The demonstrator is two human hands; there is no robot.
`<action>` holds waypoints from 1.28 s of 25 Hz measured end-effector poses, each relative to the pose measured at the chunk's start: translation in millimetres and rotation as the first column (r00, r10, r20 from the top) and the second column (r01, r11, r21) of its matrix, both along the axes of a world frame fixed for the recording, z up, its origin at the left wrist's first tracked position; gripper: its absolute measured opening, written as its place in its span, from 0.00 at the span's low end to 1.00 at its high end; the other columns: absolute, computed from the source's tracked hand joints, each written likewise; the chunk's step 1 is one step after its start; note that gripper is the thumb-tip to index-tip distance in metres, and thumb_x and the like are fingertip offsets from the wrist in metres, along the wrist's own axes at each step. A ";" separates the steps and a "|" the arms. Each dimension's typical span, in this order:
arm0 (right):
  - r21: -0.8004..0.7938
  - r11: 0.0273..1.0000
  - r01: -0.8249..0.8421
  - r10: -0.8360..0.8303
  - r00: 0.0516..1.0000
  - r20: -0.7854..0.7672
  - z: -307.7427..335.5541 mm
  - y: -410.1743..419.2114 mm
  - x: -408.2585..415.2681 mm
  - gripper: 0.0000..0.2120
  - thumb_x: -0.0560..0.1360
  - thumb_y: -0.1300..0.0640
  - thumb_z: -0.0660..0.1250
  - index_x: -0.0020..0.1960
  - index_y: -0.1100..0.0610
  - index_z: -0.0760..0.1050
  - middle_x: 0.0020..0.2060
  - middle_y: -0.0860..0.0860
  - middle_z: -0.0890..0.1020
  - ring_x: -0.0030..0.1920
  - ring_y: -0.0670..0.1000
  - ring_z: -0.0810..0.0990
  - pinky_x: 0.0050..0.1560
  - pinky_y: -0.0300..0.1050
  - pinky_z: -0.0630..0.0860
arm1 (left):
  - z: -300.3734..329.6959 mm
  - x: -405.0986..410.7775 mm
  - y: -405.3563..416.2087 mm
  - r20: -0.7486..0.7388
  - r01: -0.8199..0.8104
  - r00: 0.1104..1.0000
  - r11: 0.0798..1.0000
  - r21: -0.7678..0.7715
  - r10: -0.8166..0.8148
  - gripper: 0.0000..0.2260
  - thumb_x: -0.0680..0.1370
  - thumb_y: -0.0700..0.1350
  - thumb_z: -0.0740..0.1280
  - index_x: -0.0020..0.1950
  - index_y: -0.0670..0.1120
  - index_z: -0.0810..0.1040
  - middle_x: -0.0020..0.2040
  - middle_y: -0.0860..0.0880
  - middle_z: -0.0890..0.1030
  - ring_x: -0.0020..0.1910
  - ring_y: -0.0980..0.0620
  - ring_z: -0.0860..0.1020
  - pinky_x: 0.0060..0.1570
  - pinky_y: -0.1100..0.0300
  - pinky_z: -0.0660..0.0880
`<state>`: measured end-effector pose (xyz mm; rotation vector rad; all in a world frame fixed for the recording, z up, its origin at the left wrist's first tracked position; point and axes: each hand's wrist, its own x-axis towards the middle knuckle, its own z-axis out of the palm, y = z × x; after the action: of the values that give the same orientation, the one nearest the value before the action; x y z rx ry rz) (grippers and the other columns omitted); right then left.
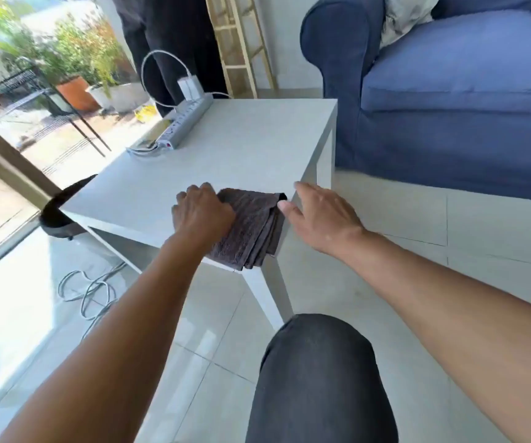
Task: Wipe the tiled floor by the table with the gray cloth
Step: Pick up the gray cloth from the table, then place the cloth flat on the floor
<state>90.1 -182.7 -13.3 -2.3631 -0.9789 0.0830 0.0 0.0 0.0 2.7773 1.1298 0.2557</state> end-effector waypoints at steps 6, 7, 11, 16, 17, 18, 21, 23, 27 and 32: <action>0.100 0.981 0.165 -0.094 0.861 -0.500 -14.3 31.4 3.1 0.21 0.72 0.43 0.74 0.57 0.55 0.74 0.50 0.50 0.81 0.51 0.56 0.82 0.55 0.56 0.82 | -7.2 3.7 10.4 0.112 -0.035 0.991 0.962 -0.272 0.068 0.09 0.72 0.46 0.67 0.42 0.40 0.82 0.41 0.41 0.83 0.47 0.38 0.81 0.42 0.50 0.75; 0.145 0.970 0.194 -0.087 0.837 -0.540 -18.0 28.8 8.9 0.17 0.71 0.46 0.76 0.53 0.55 0.76 0.48 0.51 0.82 0.50 0.57 0.83 0.54 0.58 0.83 | -6.6 9.0 7.1 0.143 -0.007 0.988 0.953 -0.304 0.053 0.08 0.72 0.45 0.68 0.41 0.41 0.82 0.40 0.42 0.83 0.45 0.40 0.80 0.41 0.50 0.75; 0.310 0.872 0.379 -0.067 0.718 -0.692 -26.7 -17.2 29.0 0.10 0.67 0.52 0.74 0.41 0.55 0.74 0.42 0.52 0.83 0.45 0.56 0.85 0.48 0.64 0.86 | 5.2 34.6 -33.4 0.250 0.113 0.968 0.873 -0.475 0.011 0.06 0.75 0.48 0.72 0.47 0.47 0.81 0.44 0.48 0.82 0.47 0.44 0.80 0.44 0.52 0.75; 0.356 0.623 0.697 -0.070 0.503 -0.862 -64.5 -132.3 81.7 0.09 0.69 0.56 0.74 0.47 0.56 0.79 0.43 0.56 0.85 0.45 0.59 0.85 0.48 0.60 0.85 | -13.9 106.7 -130.0 0.325 0.412 0.908 0.701 -0.582 -0.264 0.06 0.74 0.43 0.70 0.47 0.41 0.81 0.44 0.38 0.86 0.42 0.39 0.85 0.45 0.44 0.84; 0.345 0.587 0.732 -0.091 0.483 -0.871 -79.0 -153.6 90.7 0.09 0.69 0.56 0.74 0.49 0.56 0.81 0.46 0.57 0.88 0.50 0.61 0.87 0.51 0.61 0.84 | -27.4 124.5 -150.5 0.291 0.433 0.902 0.664 -0.609 -0.320 0.05 0.73 0.42 0.69 0.46 0.41 0.81 0.44 0.38 0.86 0.41 0.39 0.85 0.44 0.44 0.85; 0.322 0.570 0.756 -0.122 0.466 -0.877 -92.4 -171.3 95.9 0.10 0.70 0.57 0.75 0.50 0.57 0.82 0.49 0.58 0.88 0.54 0.61 0.87 0.55 0.62 0.84 | -42.0 139.8 -169.7 0.236 0.427 0.900 0.635 -0.644 -0.366 0.04 0.72 0.41 0.69 0.45 0.43 0.81 0.44 0.39 0.86 0.41 0.40 0.86 0.43 0.45 0.85; 0.189 0.595 0.781 -0.271 0.416 -0.868 -140.5 -208.4 99.8 0.08 0.70 0.58 0.75 0.49 0.56 0.84 0.50 0.58 0.89 0.55 0.62 0.87 0.58 0.61 0.83 | -96.8 165.9 -203.7 -0.016 0.239 0.901 0.526 -0.816 -0.434 0.05 0.74 0.36 0.67 0.47 0.38 0.81 0.42 0.38 0.85 0.39 0.40 0.86 0.41 0.43 0.86; 0.041 0.680 0.732 -0.366 0.388 -0.846 -180.3 -224.7 96.1 0.09 0.69 0.56 0.76 0.48 0.55 0.83 0.50 0.57 0.88 0.52 0.60 0.88 0.51 0.56 0.84 | -138.0 164.7 -211.8 -0.193 0.040 0.866 0.449 -0.893 -0.460 0.05 0.73 0.34 0.66 0.47 0.35 0.78 0.39 0.36 0.83 0.37 0.39 0.85 0.42 0.40 0.85; -0.145 0.803 0.579 -0.410 0.359 -0.838 -264.2 -225.0 89.8 0.12 0.73 0.55 0.75 0.56 0.52 0.81 0.53 0.52 0.86 0.54 0.54 0.86 0.58 0.52 0.82 | -235.9 151.5 -203.4 -0.337 -0.162 0.837 0.393 -0.905 -0.432 0.06 0.73 0.35 0.67 0.49 0.36 0.78 0.45 0.37 0.83 0.43 0.38 0.86 0.44 0.40 0.85; -0.509 0.853 0.113 -0.342 0.859 -0.382 -352.6 -194.1 75.5 0.31 0.81 0.50 0.65 0.81 0.53 0.57 0.82 0.58 0.59 0.81 0.62 0.58 0.77 0.60 0.62 | -345.3 122.2 -165.5 -0.327 0.001 0.920 0.836 -0.548 -0.215 0.23 0.75 0.39 0.63 0.70 0.44 0.70 0.68 0.43 0.76 0.66 0.40 0.76 0.64 0.49 0.74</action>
<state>165.6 -376.7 -365.9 -2.6861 -0.4578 0.8407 122.2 -165.5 -345.3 2.4021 0.9111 -0.5582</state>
